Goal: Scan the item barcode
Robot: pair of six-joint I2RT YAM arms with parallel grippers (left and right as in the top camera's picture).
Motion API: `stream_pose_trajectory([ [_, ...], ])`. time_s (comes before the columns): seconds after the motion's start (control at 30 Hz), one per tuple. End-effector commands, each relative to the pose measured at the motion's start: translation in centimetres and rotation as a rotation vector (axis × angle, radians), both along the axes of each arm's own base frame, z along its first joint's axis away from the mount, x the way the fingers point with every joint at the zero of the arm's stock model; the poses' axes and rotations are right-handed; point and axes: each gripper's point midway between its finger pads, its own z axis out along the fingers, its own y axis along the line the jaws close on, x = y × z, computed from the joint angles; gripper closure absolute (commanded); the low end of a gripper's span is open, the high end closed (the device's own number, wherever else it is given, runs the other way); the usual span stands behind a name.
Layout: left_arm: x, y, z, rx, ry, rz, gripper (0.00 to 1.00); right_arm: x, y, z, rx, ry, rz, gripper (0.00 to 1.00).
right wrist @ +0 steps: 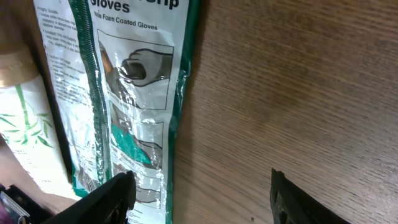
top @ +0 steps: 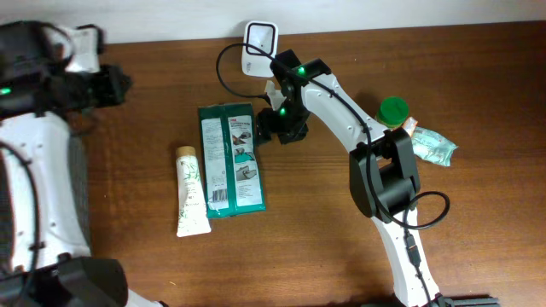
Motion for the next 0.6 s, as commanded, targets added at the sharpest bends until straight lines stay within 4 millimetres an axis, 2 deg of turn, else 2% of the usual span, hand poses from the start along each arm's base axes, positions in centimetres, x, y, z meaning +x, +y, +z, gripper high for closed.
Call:
stream_pose_trajectory([
  [0.0,-0.5,-7.0,-3.3,-0.038,0.099,-0.138,1.0,0.0,-0.5,-0.3,0.015,0.028,-0.017,0.34],
  [0.1,-1.4,-8.7,-12.7,-0.036,0.348,-0.118,1.0,0.2,-0.2,0.6,0.119,0.04,0.009,0.34],
  [0.23,-3.2,-9.6,-20.6,-0.071,0.547,-0.123,1.0,0.2,-0.4,0.5,0.116,0.043,0.005,0.34],
  [0.3,-3.5,-9.8,-23.5,-0.072,0.591,-0.126,1.0,0.1,-0.6,0.4,0.109,0.042,0.007,0.34],
  [0.37,-3.5,-9.7,-25.2,-0.072,0.607,-0.125,1.0,0.0,-0.6,0.4,0.107,0.047,0.01,0.34],
  [0.43,-3.5,-9.6,-27.9,-0.038,0.641,-0.12,1.0,-0.1,-0.6,0.4,0.106,0.047,0.012,0.34],
  [0.5,-3.8,-8.9,-29.3,0.016,0.68,-0.069,1.0,-0.3,-0.7,0.4,0.102,0.057,0.011,0.34],
  [0.57,-3.8,-7.8,-30.0,0.075,0.698,-0.008,1.0,-0.6,-0.7,0.4,0.098,0.07,0.011,0.34],
])
